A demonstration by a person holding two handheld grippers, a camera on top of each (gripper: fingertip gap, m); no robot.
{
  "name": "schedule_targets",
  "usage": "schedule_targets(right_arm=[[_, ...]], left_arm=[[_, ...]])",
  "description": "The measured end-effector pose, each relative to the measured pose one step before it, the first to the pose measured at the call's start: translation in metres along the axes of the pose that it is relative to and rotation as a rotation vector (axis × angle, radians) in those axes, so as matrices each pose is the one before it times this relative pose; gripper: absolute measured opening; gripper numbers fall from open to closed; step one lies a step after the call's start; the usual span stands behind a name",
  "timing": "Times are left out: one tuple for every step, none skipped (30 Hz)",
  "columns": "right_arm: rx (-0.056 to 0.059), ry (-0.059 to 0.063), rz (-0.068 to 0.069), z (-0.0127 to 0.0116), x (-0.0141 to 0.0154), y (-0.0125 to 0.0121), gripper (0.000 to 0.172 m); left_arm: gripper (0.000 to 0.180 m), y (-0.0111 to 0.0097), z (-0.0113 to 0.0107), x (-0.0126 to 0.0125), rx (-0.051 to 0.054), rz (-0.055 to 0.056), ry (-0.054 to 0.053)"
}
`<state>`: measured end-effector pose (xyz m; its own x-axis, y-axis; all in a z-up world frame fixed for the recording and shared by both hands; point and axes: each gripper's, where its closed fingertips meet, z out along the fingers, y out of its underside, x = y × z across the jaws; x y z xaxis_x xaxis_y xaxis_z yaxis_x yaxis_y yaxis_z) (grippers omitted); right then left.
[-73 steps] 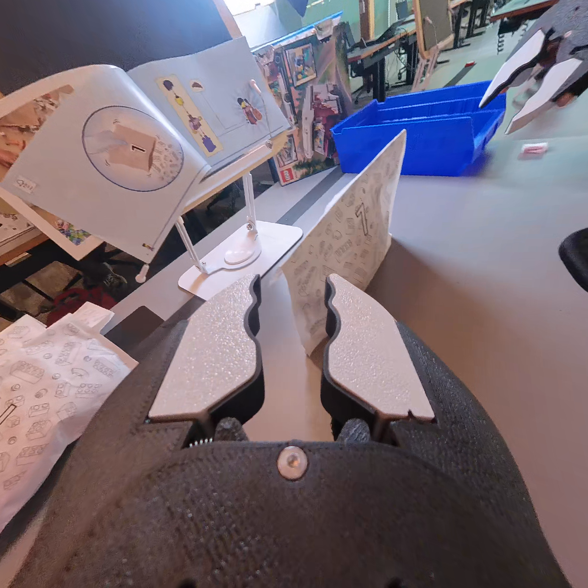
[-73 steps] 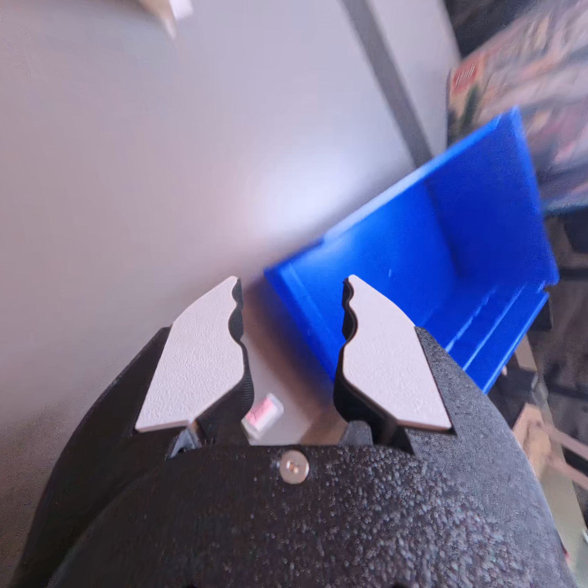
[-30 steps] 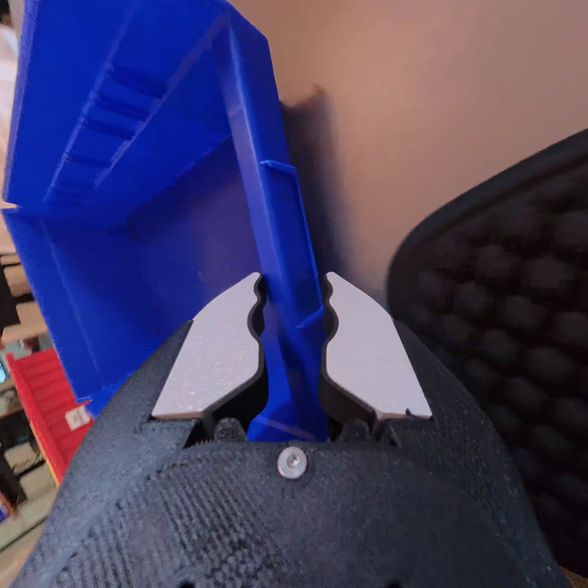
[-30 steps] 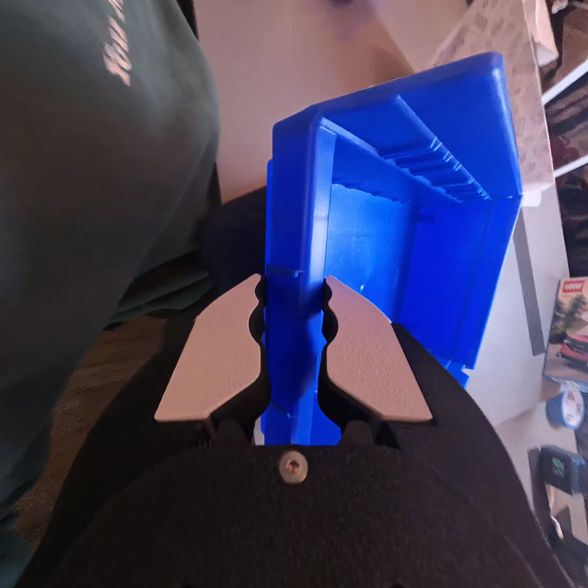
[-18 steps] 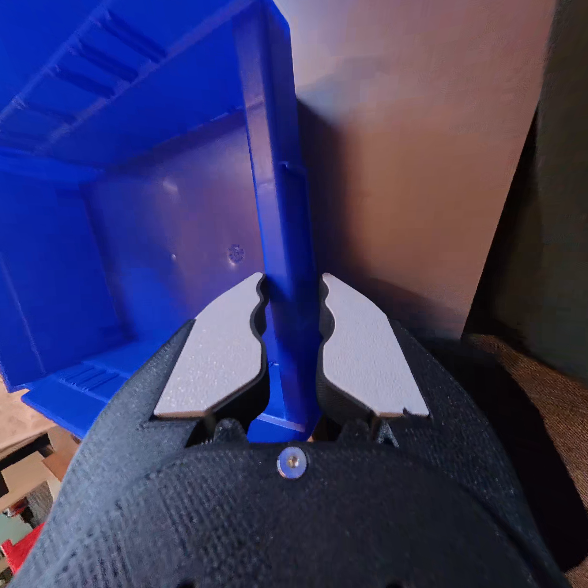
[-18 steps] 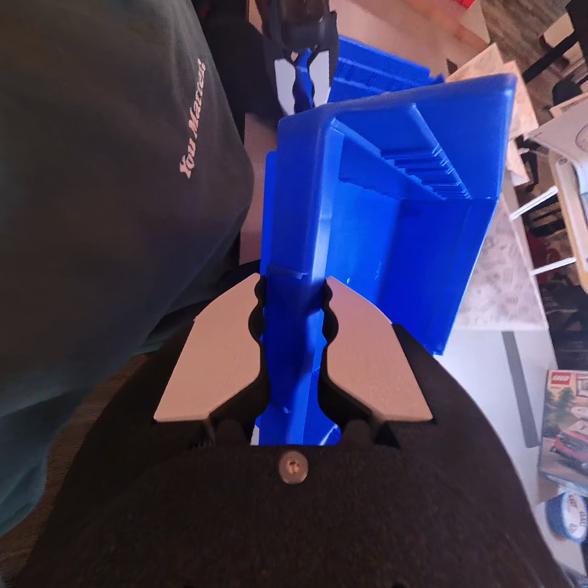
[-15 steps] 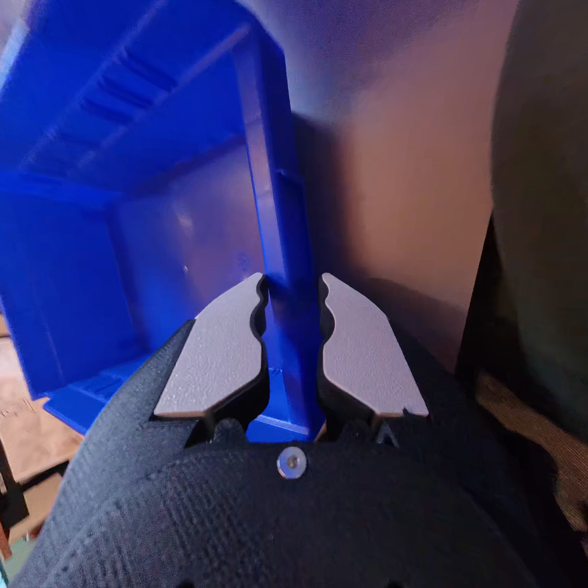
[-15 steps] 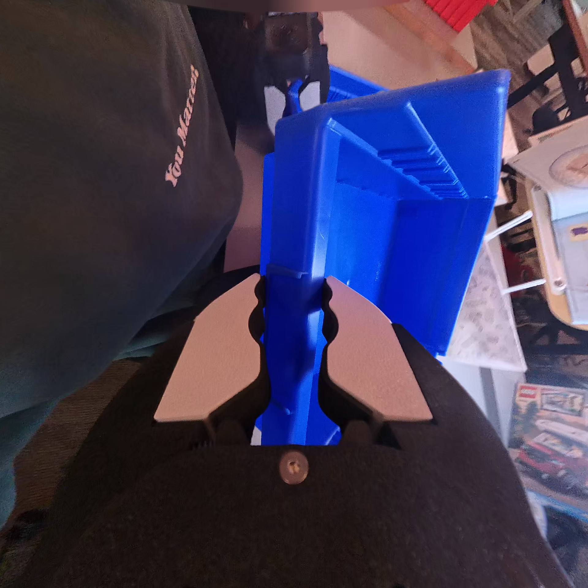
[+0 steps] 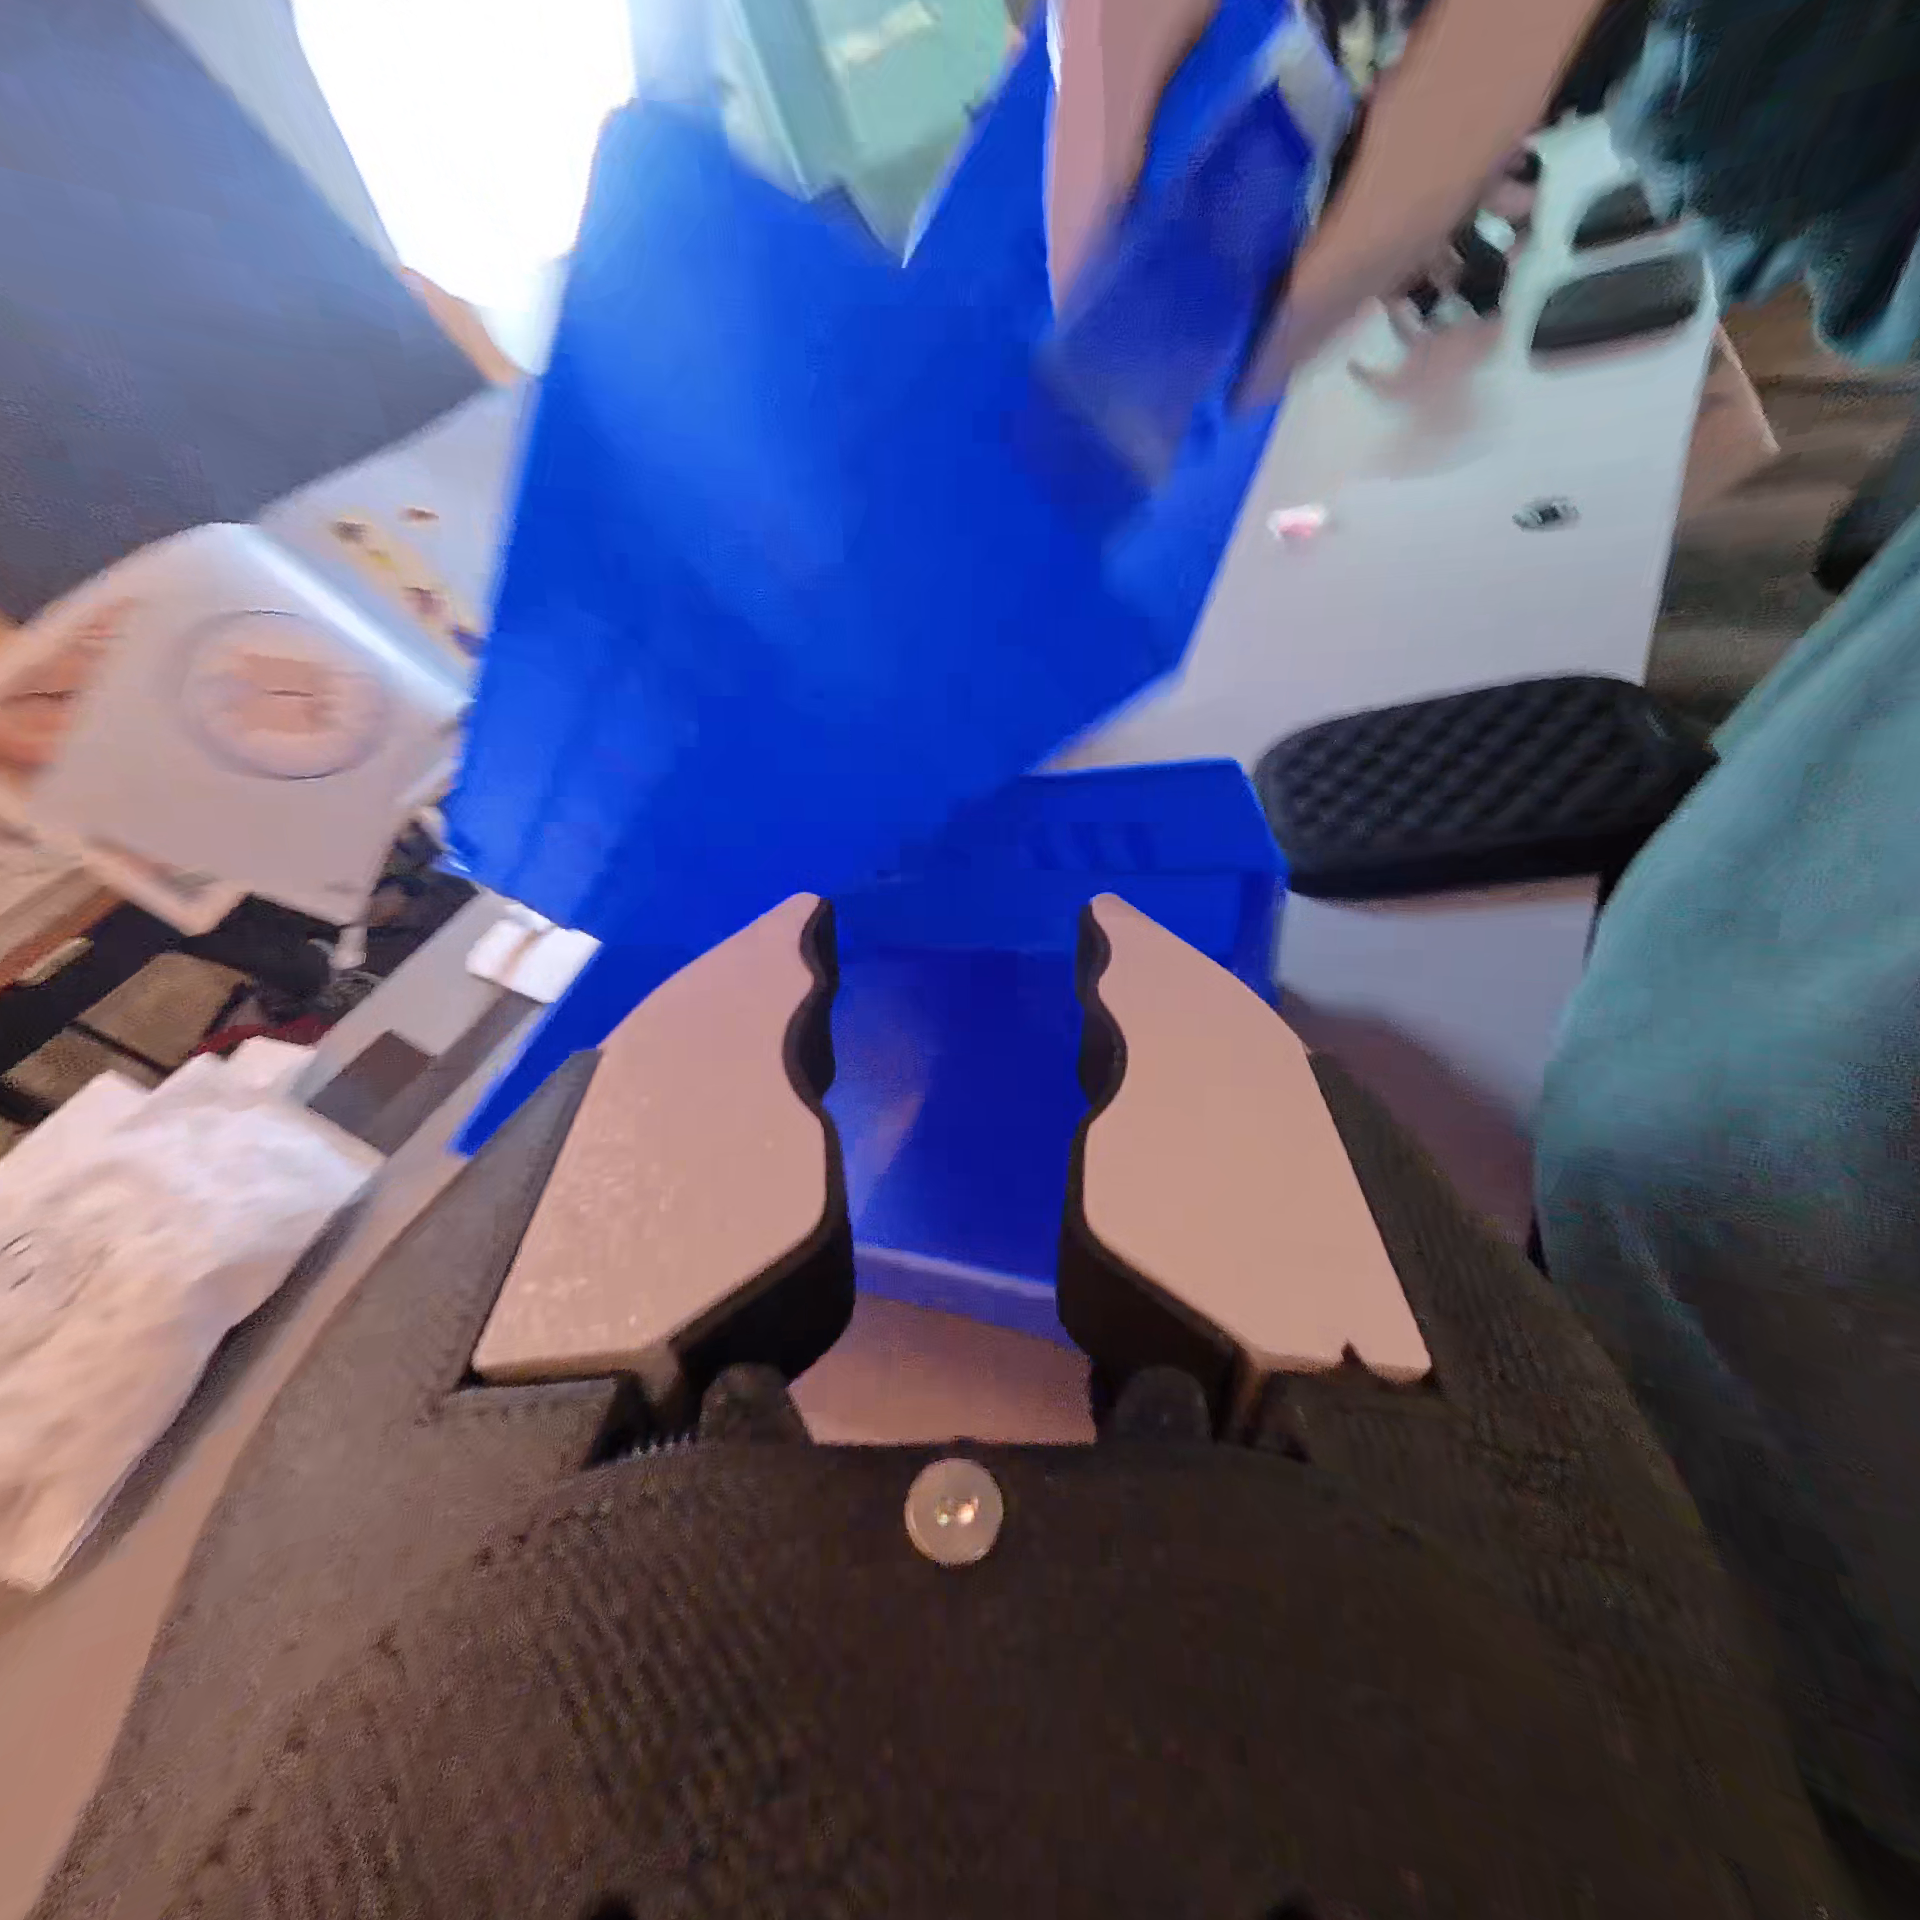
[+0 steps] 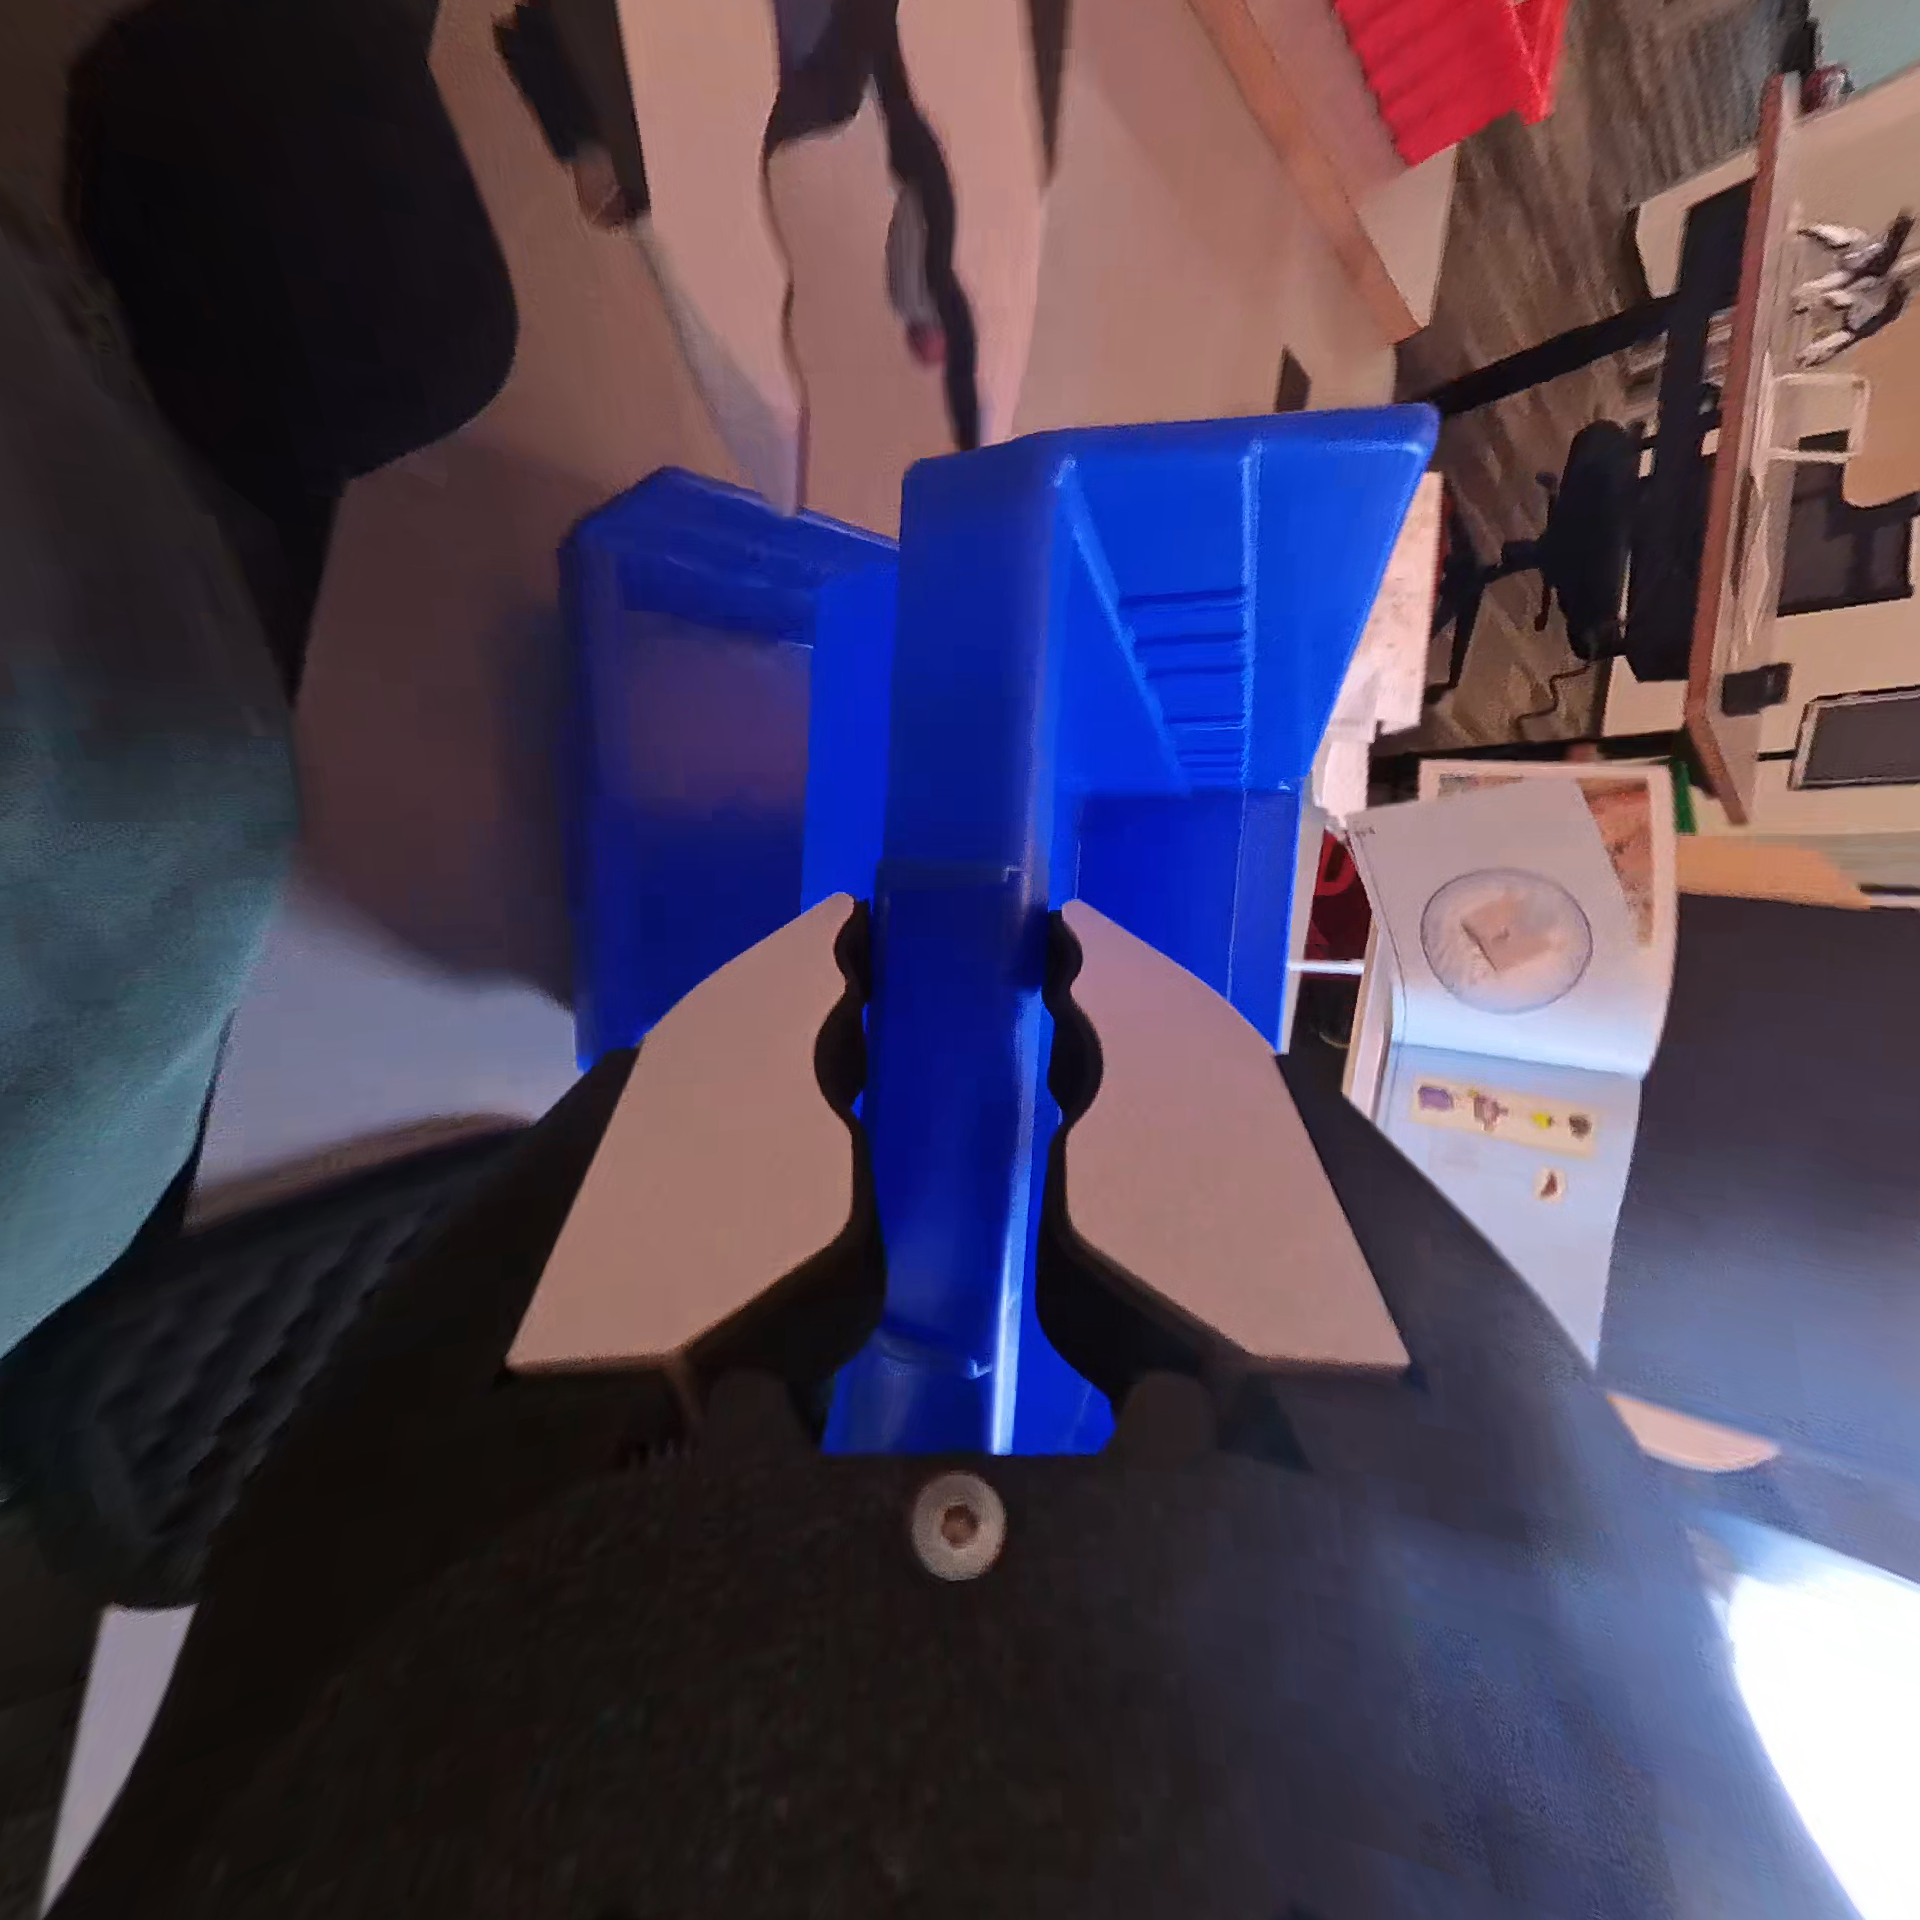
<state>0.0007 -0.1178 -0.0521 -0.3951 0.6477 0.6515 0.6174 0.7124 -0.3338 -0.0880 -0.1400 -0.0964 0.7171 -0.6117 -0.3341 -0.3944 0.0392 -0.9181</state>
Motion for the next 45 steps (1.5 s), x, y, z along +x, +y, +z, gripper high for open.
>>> schedule_targets(right_arm=[[-0.0092,-0.0174,-0.0204,0.01533,-0.00165,-0.00829,0.031],[-0.0125,-0.0203,-0.0209,0.01508,-0.00408,-0.00579,0.032],[-0.0158,-0.0106,-0.0279,0.01412,-0.0046,-0.00384,0.032],[-0.0067,-0.0004,-0.0253,0.01302,-0.0045,-0.00396,0.032],[-0.0067,-0.0037,-0.015,0.01195,-0.00527,-0.00324,0.032],[-0.0122,-0.0077,-0.0137,0.01135,-0.00612,-0.00222,0.032],[-0.0121,-0.0174,-0.0048,0.01078,-0.00741,-0.00195,0.032],[-0.0059,-0.0329,0.0129,0.0101,-0.00916,-0.0021,0.032],[0.0005,-0.0435,0.0277,0.00957,-0.01021,-0.00192,0.032],[0.0001,-0.0406,0.0271,0.00988,-0.00997,-0.00032,0.032],[-0.0042,-0.0273,0.0194,0.01003,-0.00838,0.00167,0.031],[-0.0054,-0.0199,0.0176,0.00918,-0.00691,0.00302,0.031],[0.0074,-0.0151,0.0167,0.00747,-0.00548,0.0023,0.03],[0.0274,-0.0049,0.0213,0.00497,-0.00253,0.00068,0.029],[0.036,0.0041,0.0263,0.00154,0.00057,-0.00016,0.029],[0.0303,0.0099,0.0258,-0.00171,0.00285,0.00103,0.034],[0.0355,0.0028,0.0263,-0.0051,0.0022,0.00045,0.04],[0.049,-0.0168,0.0278,-0.00892,-0.00112,-0.00135,0.043],[0.0611,-0.0243,0.0349,-0.01252,-0.00248,-0.00292,0.044],[0.0699,-0.0153,0.0468,-0.01578,-0.00101,-0.00418,0.044],[0.0704,0.0021,0.0541,-0.01822,0.00221,-0.00401,0.044],[0.0616,0.0311,0.054,-0.01951,0.00742,-0.00246,0.044],[0.0439,0.0625,0.0464,-0.01927,0.01336,0.00066,0.044],[0.0249,0.0757,0.0398,-0.01723,0.0172,0.00396,0.046],[0.01,0.0604,0.0459,-0.01366,0.01672,0.00706,0.049],[-0.0004,0.027,0.0621,-0.00932,0.01301,0.0093,0.053],[-0.0053,-0.0091,0.0735,-0.00494,0.00749,0.01,0.057],[-0.0076,-0.0244,0.0709,-0.00132,0.00369,0.01011,0.062],[-0.012,-0.0212,0.0511,0.00173,0.00157,0.01021,0.065],[-0.0164,-0.0147,0.0257,0.0039,-0.00042,0.00968,0.069],[-0.0134,-0.0075,0.0062,0.00502,-0.00207,0.0078,0.073],[-0.0012,0.0011,-0.0034,0.00513,-0.00253,0.0047,0.073],[0.0057,0.0105,-0.0054,0.00523,-0.00184,0.00268,0.069],[-0.0036,0.027,-0.0083,0.00541,0.00074,0.00314,0.062],[-0.0153,0.0458,-0.0175,0.00545,0.00382,0.00419,0.056],[-0.0184,0.0516,-0.0248,0.00502,0.00507,0.00432,0.051],[-0.015,0.0457,-0.0272,0.00472,0.00466,0.00385,0.045],[-0.0073,0.0312,-0.0293,0.00416,0.00262,0.00261,0.036],[-0.0036,0.0128,-0.0241,0.00389,-0.00017,0.0017,0.023],[-0.0112,-0.0054,-0.013,0.00413,-0.00324,0.00233,0.015],[-0.0141,-0.0031,-0.0092,0.00394,-0.00274,0.00238,0.011],[0.0001,0.0091,-0.0194,0.00175,0.00009,0.00027,0.013],[0.0143,0.0002,-0.016,-0.00107,0.00113,-0.00168,0.016],[0.0409,-0.0058,0.009,-0.00469,0.00254,-0.00488,0.022],[0.0584,-0.0092,0.0232,-0.00811,0.00383,-0.00697,0.027]], left_arm=[[0.044,-0.00205,-0.01162,-0.00991,0.0223,-0.0124,-0.0372],[0.044,0.0006,-0.01027,-0.00851,0.0063,0.0,-0.0328],[0.044,0.00247,-0.00854,-0.0078,-0.0019,0.0026,-0.031],[0.045,0.00363,-0.00712,-0.00645,-0.0069,0.0024,-0.0233],[0.044,0.00428,-0.00546,-0.00475,-0.009,-0.0028,-0.013],[0.044,0.00445,-0.00369,-0.00354,-0.0105,-0.0093,-0.006],[0.044,0.00375,-0.0022,-0.003,-0.0059,-0.0111,-0.0048],[0.043,0.00328,-0.00084,-0.00184,-0.003,-0.0115,-0.0001],[0.043,0.00427,0.0006,-0.00033,-0.01,-0.0101,0.0064],[0.043,0.00379,0.0016,0.00135,-0.008,-0.012,0.0134],[0.043,0.00476,0.00288,0.00121,-0.0141,-0.0054,0.0092],[0.043,0.00531,0.00405,0.00143,-0.019,-0.0006,0.0082],[0.043,0.00536,0.00499,0.0019,-0.0223,0.0018,0.0111],[0.044,0.00502,0.0056,0.00274,-0.0241,0.0028,0.0156],[0.044,0.0042,0.00598,0.00372,-0.0229,0.0041,0.0199],[0.045,0.00284,0.00584,0.00388,-0.0185,0.0071,0.018],[0.045,0.00165,0.00539,0.00414,-0.0156,0.012,0.0169],[0.045,0.00041,0.00415,0.00365,-0.0122,0.0185,0.0118],[0.045,-0.00092,0.00232,0.00183,-0.0058,0.0214,0.001],[0.045,-0.00146,0.00057,0.00166,-0.0025,0.018,0.0039],[0.045,-0.00165,-0.00072,0.00046,-0.0004,0.0087,0.0029],[0.045,-0.00131,-0.00161,-0.00104,0.0003,0.0013,-0.0028],[0.047,-0.00049,-0.00213,-0.00118,-0.003,0.0057,-0.0007],[0.05,0.00239,-0.00243,0.00092,-0.0193,0.0281,0.0102],[0.053,0.00534,-0.00282,0.00148,-0.0395,0.0552,0.0078],[0.053,0.00163,-0.00342,-0.00097,-0.0142,0.0671,-0.0151],[0.048,0.00437,-0.00353,-0.00167,-0.0304,0.0536,-0.0107],[0.049,0.01028,-0.00184,-0.00135,-0.0693,0.0095,0.0027],[0.055,0.00789,0.00015,0.0023,-0.053,-0.0402,0.0255],[0.061,0.00168,0.0002,0.00713,-0.0113,-0.064,0.0523],[0.062,-0.00266,-0.00107,0.00532,0.0192,-0.0544,0.0307],[0.06,-0.005,-0.00103,0.00353,0.0369,-0.0436,0.0082],[0.058,-0.00353,0.00103,0.00451,0.0294,-0.0523,0.009],[0.058,0.00011,0.00447,0.00391,0.0096,-0.0491,0.0033],[0.061,0.00596,0.00675,0.0039,-0.0235,-0.0162,-0.0009],[0.062,0.00706,0.00745,0.00019,-0.0334,0.0113,-0.0258],[0.058,0.00328,0.00791,-0.00206,-0.0133,0.0141,-0.0364],[0.055,0.00024,0.0087,0.00322,0.0079,0.0111,0.0021],[0.048,0.00071,0.0088,0.00653,0.0093,0.0028,0.0323],[0.052,0.00223,0.00791,-0.00142,-0.0008,-0.0035,-0.008],[0.051,0.00001,0.00492,-0.00114,0.0097,-0.022,0.0033],[0.048,0.00184,0.00313,-0.00463,-0.0129,-0.0076,-0.0236],[0.047,0.00085,-0.00021,-0.00694,-0.0201,0.044,-0.0557],[0.051,-0.00022,-0.0042,-0.00626,-0.0276,0.0634,-0.0607],[0.053,-0.01089,-0.00879,-0.00373,0.0286,0.0447,-0.0454]])
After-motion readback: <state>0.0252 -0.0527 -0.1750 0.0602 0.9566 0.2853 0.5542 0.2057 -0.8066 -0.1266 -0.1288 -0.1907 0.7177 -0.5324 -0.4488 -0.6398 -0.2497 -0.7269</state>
